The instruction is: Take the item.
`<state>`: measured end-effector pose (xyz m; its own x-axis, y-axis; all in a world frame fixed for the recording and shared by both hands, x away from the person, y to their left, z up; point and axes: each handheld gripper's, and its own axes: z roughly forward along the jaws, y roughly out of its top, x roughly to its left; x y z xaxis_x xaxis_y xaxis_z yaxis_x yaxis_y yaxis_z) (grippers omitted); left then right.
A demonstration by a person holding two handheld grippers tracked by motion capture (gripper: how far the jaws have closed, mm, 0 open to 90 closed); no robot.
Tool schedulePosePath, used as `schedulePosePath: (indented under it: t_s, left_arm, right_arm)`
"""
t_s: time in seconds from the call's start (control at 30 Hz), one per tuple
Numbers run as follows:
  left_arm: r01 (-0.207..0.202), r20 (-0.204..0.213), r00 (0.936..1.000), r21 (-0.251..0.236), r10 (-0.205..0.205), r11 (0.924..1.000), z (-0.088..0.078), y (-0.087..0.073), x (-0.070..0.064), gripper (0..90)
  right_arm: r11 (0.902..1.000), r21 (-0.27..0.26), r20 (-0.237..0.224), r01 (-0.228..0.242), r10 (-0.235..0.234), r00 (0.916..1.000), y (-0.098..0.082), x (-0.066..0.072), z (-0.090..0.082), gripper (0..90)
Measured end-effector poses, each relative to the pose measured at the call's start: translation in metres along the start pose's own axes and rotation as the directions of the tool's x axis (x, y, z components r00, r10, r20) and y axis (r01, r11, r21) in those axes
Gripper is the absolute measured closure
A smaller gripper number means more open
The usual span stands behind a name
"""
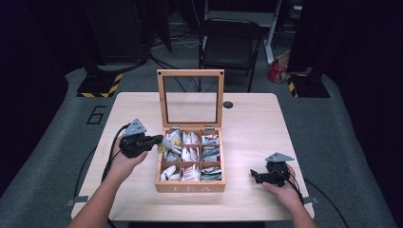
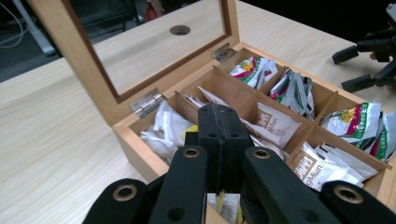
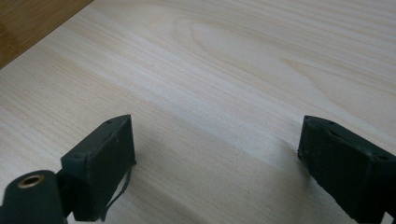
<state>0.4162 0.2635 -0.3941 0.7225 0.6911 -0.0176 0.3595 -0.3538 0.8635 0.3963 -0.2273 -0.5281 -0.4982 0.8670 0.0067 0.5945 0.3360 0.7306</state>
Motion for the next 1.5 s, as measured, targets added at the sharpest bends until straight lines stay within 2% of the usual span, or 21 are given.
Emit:
schedulePosePath:
  t_s: [0.2,0.77,1.23,1.27,1.5]
  left_arm:
    - [0.027,-0.028,0.9992,-0.023,-0.028,0.9994,-0.013,0.001,0.009,89.8]
    - [0.054,-0.087,0.9945,-0.044,-0.057,0.9976,-0.038,-0.003,0.026,89.8]
    - [0.084,-0.147,0.9849,-0.057,-0.092,0.9948,-0.057,-0.010,0.042,89.8]
    - [0.093,-0.155,0.9827,-0.061,-0.101,0.9938,-0.059,-0.011,0.043,89.8]
    - [0.097,-0.183,0.9774,-0.063,-0.107,0.9933,-0.068,-0.015,0.049,89.8]
  right_arm:
    - [1.0000,0.000,0.000,0.000,0.000,1.0000,0.000,0.000,0.000,10.3]
    - [1.0000,0.000,0.000,-0.001,0.001,1.0000,0.000,0.000,0.000,10.3]
    - [1.0000,0.000,0.000,-0.001,0.001,1.0000,0.000,0.000,0.000,10.3]
    - [1.0000,0.000,0.000,0.000,0.000,1.0000,0.000,0.000,0.000,10.3]
    - [1.0000,0.000,0.000,-0.001,0.001,1.0000,0.000,0.000,0.000,10.3]
